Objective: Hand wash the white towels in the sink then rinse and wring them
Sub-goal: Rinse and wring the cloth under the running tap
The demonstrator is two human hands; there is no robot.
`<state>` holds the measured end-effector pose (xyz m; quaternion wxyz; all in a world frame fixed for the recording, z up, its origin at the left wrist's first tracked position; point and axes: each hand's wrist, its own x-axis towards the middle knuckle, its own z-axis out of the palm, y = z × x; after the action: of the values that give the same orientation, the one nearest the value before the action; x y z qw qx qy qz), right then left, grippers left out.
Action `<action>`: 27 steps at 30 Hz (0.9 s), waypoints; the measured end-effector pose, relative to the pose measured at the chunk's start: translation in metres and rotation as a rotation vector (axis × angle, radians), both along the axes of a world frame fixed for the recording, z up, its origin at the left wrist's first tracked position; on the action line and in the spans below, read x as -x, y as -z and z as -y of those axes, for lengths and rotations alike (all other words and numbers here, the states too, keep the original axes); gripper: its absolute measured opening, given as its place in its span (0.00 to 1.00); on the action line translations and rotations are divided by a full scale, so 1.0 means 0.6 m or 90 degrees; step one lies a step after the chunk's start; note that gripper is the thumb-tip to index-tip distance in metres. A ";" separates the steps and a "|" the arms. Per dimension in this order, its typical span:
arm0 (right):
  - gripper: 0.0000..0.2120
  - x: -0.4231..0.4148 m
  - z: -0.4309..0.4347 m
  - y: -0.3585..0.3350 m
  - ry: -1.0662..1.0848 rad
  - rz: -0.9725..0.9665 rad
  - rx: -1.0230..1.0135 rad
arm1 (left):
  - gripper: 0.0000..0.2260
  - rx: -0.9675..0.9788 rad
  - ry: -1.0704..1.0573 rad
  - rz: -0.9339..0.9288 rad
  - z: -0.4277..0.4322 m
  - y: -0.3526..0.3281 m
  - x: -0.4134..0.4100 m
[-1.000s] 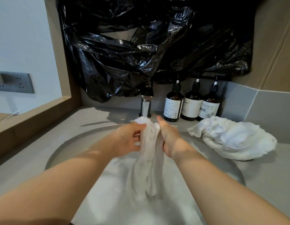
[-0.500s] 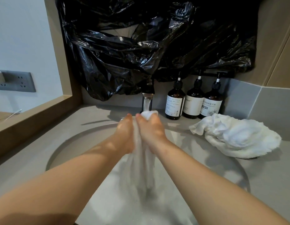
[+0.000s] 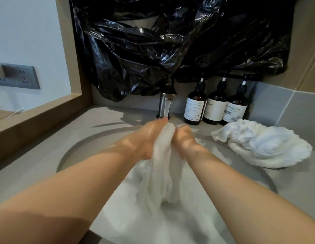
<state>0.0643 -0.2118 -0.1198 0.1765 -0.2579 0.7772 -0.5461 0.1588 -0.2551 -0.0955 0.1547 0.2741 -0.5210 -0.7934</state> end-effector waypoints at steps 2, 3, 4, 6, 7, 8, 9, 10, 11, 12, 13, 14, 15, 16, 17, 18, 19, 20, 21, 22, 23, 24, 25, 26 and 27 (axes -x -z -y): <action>0.10 -0.003 -0.006 -0.005 -0.031 0.090 0.054 | 0.16 -0.019 -0.023 -0.031 0.016 0.006 -0.004; 0.07 -0.010 -0.015 -0.011 -0.071 0.163 0.077 | 0.14 -0.016 -0.035 -0.040 0.025 0.007 -0.009; 0.06 -0.010 -0.021 -0.014 -0.108 0.213 0.093 | 0.11 -0.005 -0.046 -0.048 0.038 0.011 -0.011; 0.12 -0.010 -0.039 -0.015 -0.160 0.233 0.081 | 0.03 0.030 -0.009 -0.015 0.052 0.016 -0.020; 0.15 -0.007 -0.044 -0.015 -0.151 0.216 0.073 | 0.03 0.067 0.004 0.025 0.054 0.023 -0.025; 0.17 -0.003 -0.046 -0.013 -0.130 0.198 0.076 | 0.07 0.116 0.017 0.073 0.051 0.028 -0.029; 0.18 -0.004 -0.047 -0.013 -0.108 0.173 0.079 | 0.12 0.160 0.029 0.106 0.048 0.033 -0.031; 0.17 -0.002 -0.046 -0.014 -0.096 0.153 0.089 | 0.17 0.187 0.033 0.121 0.046 0.037 -0.028; 0.15 -0.003 -0.045 -0.015 -0.095 0.133 0.101 | 0.21 0.203 0.033 0.131 0.044 0.039 -0.027; 0.13 0.000 -0.041 -0.015 -0.105 0.117 0.117 | 0.22 0.213 0.027 0.128 0.045 0.041 -0.023; 0.09 0.000 -0.040 -0.019 -0.116 0.095 0.128 | 0.22 0.214 0.019 0.107 0.044 0.040 -0.021; 0.05 0.000 -0.039 -0.022 -0.119 0.075 0.143 | 0.19 0.195 0.003 0.079 0.045 0.037 -0.016; 0.04 -0.004 -0.039 -0.028 -0.107 0.043 0.146 | 0.17 0.170 -0.020 0.046 0.043 0.032 -0.012; 0.07 -0.002 -0.037 -0.029 -0.090 -0.003 0.136 | 0.14 0.139 -0.052 0.023 0.039 0.027 -0.008; 0.08 -0.003 -0.034 -0.026 -0.072 -0.055 0.099 | 0.13 0.107 -0.087 0.011 0.032 0.023 -0.005; 0.08 -0.006 -0.029 -0.019 -0.066 -0.088 0.044 | 0.13 0.075 -0.120 0.002 0.026 0.021 -0.001; 0.09 -0.013 -0.025 -0.012 -0.077 -0.090 -0.019 | 0.13 0.045 -0.144 -0.004 0.020 0.018 0.001; 0.14 -0.020 -0.020 -0.006 -0.102 -0.040 -0.060 | 0.14 0.020 -0.153 -0.013 0.021 0.018 0.003; 0.18 -0.028 -0.015 -0.003 -0.131 0.050 -0.070 | 0.15 -0.006 -0.139 -0.022 0.021 0.016 0.000; 0.20 -0.030 -0.010 -0.002 -0.151 0.136 -0.057 | 0.15 -0.034 -0.108 -0.039 0.025 0.015 -0.003; 0.21 -0.032 -0.011 -0.008 -0.162 0.211 -0.033 | 0.15 -0.052 -0.070 -0.051 0.028 0.012 -0.011; 0.19 -0.027 -0.014 -0.012 -0.158 0.272 -0.009 | 0.12 -0.054 -0.045 -0.055 0.034 0.010 -0.018; 0.15 -0.020 -0.020 -0.016 -0.149 0.323 0.015 | 0.10 -0.056 -0.035 -0.058 0.038 0.009 -0.022; 0.11 -0.013 -0.024 -0.019 -0.138 0.367 0.045 | 0.09 -0.056 -0.035 -0.062 0.042 0.008 -0.024; 0.10 -0.007 -0.029 -0.021 -0.117 0.392 0.077 | 0.09 -0.051 -0.038 -0.071 0.043 0.007 -0.024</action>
<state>0.0687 -0.1943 -0.1075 0.4363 -0.1601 0.6272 -0.6250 0.1731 -0.2808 -0.0995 0.1962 0.2508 -0.4706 -0.8229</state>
